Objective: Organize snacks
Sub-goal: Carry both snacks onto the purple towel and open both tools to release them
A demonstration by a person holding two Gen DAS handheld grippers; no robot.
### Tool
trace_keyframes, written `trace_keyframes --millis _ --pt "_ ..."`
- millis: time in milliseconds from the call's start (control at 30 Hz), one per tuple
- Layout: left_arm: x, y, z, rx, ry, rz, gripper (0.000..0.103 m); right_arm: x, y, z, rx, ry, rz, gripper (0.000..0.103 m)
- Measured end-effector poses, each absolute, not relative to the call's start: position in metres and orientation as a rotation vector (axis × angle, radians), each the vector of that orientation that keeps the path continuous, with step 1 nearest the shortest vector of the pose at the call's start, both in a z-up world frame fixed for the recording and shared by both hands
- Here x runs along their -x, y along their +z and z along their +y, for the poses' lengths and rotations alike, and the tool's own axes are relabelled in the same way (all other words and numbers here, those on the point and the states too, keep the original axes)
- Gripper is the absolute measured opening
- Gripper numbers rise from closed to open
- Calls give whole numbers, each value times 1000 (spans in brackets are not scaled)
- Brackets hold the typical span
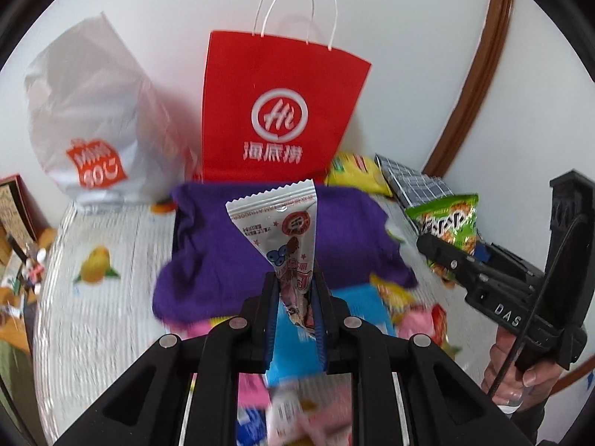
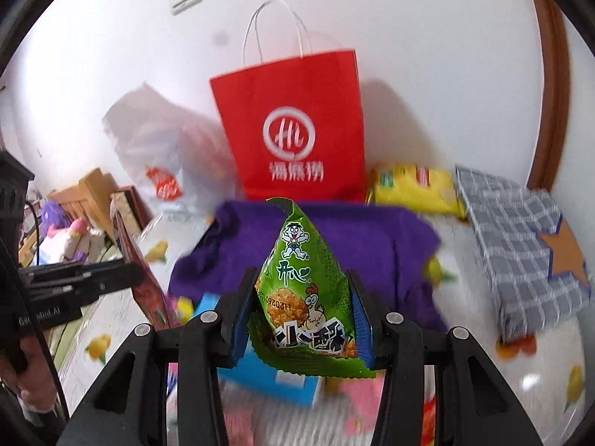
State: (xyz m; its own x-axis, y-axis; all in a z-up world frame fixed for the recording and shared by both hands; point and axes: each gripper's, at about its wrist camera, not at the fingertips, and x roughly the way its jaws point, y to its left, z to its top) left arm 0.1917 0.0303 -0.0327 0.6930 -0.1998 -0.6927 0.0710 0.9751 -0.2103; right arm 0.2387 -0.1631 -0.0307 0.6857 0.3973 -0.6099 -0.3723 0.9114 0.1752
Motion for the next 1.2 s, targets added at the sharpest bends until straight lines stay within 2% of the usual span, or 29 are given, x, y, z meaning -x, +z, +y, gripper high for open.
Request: trace_keyframes --millis 167,500,800,1200 --pt "-227 -24 35 163 -129 777 17 -276 -13 -151 -33 432 649 46" --pt "-297 -33 40 191 -133 807 17 -336 -28 -147 -30 412 656 46" --pt "-341 -86 56 139 -84 960 17 -374 -84 -145 9 399 788 46" --pt "-354 -112 84 205 -42 1034 17 -391 -122 -144 68 377 882 46"
